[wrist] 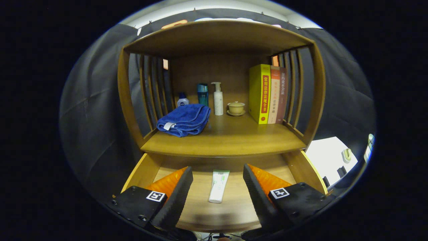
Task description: Pull open the drawer, take out the items inside it, and place them on the countertop above the cabinet.
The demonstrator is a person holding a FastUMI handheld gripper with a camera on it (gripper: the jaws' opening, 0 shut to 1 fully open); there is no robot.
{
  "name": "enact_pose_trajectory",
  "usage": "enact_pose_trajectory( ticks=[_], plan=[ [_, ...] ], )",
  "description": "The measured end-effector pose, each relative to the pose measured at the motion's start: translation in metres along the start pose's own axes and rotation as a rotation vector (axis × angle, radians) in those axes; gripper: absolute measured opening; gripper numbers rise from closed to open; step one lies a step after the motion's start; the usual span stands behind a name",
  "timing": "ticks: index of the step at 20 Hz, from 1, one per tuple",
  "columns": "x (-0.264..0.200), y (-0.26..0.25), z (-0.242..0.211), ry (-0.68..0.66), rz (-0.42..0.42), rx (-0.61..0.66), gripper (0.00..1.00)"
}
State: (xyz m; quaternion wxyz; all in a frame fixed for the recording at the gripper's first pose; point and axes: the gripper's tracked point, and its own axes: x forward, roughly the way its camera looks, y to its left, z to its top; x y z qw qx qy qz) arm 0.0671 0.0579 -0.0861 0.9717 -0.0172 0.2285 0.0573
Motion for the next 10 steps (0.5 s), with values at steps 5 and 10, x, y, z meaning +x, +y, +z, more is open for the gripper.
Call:
enact_pose_trajectory(
  ticks=[5, 10],
  plan=[
    [0.049, 0.01, -0.015, 0.161, 0.025, -0.009, 0.99],
    [0.091, 0.012, -0.042, 0.321, 0.026, 0.007, 0.99]
  ],
)
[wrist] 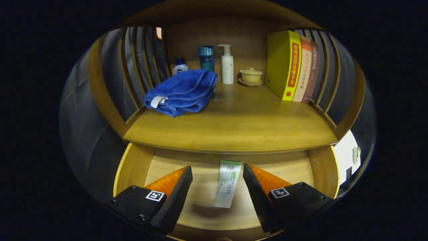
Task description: Pull open the drawer, take out the items inside it, and place them on the countertop above the cabinet.
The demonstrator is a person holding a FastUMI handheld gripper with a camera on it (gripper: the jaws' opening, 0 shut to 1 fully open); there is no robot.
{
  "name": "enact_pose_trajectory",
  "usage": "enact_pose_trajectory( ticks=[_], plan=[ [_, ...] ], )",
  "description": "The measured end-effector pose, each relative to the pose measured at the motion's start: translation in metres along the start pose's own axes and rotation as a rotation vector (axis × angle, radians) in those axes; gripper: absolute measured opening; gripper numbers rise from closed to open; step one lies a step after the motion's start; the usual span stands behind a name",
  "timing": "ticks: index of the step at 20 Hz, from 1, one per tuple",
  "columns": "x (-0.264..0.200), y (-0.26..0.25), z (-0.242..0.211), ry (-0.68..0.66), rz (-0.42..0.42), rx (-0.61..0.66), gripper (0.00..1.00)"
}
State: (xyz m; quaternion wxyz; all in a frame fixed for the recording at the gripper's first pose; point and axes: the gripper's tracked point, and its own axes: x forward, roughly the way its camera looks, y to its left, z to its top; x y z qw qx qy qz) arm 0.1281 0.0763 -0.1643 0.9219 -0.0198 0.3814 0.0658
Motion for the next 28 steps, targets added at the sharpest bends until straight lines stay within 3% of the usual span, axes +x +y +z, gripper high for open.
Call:
enact_pose_trajectory(
  ticks=[6, 12, 16, 21, 27, 28],
  plan=[
    [0.041, -0.013, -0.038, 0.212, -0.029, 0.042, 0.99],
    [0.055, -0.019, -0.057, 0.307, -0.031, 0.074, 0.97],
    [0.06, -0.017, -0.067, 0.353, -0.031, 0.09, 0.8],
    [0.044, -0.016, -0.065, 0.336, 0.005, 0.104, 0.42],
    [-0.008, -0.024, -0.057, 0.299, 0.028, 0.122, 0.32],
    [-0.015, -0.023, -0.059, 0.299, 0.038, 0.121, 0.25]
  ],
)
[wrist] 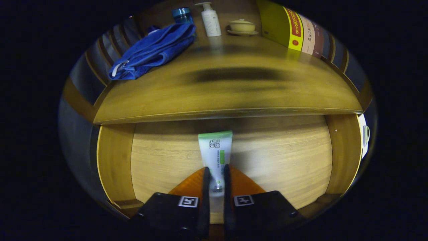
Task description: Pull open the drawer, take out the items inside it, and place them on the countertop above the cabinet.
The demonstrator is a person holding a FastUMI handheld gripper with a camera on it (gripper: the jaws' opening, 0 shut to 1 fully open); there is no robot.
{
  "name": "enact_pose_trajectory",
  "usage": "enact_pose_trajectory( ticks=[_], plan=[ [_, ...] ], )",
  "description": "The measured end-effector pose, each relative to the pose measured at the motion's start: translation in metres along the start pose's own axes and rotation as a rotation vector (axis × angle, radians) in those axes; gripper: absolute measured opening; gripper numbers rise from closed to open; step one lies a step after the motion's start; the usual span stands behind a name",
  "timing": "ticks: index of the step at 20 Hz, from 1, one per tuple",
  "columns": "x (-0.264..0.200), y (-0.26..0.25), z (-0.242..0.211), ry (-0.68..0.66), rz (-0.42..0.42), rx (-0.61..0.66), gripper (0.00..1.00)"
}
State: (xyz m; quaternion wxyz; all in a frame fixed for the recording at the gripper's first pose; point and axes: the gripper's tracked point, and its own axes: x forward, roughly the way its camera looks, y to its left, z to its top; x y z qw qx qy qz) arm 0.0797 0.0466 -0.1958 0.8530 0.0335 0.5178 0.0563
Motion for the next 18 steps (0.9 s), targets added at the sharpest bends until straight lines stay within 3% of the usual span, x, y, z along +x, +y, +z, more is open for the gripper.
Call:
enact_pose_trajectory(
  ticks=[7, 18],
  plan=[
    [-0.088, -0.009, -0.011, -0.055, 0.038, 0.001, 0.24],
    [-0.096, -0.009, 0.036, -0.15, 0.055, -0.004, 0.24]
  ],
)
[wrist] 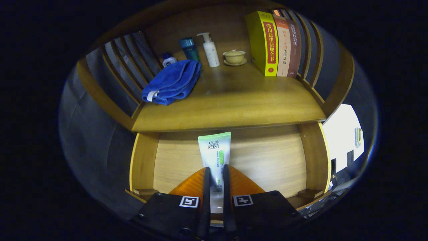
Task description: Pull open the drawer, take out the items inside it, and place them on the countertop above the cabinet.
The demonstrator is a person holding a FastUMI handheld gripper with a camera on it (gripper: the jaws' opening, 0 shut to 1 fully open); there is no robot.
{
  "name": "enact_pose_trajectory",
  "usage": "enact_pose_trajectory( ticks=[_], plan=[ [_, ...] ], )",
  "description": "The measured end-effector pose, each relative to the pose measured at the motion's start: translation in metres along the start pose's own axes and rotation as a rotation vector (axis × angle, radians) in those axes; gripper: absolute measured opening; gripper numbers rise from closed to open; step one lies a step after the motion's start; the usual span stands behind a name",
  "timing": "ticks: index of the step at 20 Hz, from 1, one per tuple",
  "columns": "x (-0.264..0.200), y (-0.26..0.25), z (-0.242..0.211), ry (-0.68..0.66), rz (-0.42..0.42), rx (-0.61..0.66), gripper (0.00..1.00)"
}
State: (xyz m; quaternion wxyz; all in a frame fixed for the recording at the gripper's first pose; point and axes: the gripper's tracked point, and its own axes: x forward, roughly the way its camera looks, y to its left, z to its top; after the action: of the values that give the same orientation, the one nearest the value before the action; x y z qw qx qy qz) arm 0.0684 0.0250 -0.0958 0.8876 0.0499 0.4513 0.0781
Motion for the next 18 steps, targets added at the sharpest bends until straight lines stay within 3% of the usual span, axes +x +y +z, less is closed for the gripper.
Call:
enact_pose_trajectory(
  ticks=[9, 14, 18],
  plan=[
    [0.008, 0.003, 0.071, -0.051, -0.018, -0.009, 0.24],
    [0.038, -0.004, 0.106, -0.051, -0.069, -0.013, 0.24],
    [0.067, 0.0, 0.133, -0.047, -0.062, 0.02, 0.24]
  ],
)
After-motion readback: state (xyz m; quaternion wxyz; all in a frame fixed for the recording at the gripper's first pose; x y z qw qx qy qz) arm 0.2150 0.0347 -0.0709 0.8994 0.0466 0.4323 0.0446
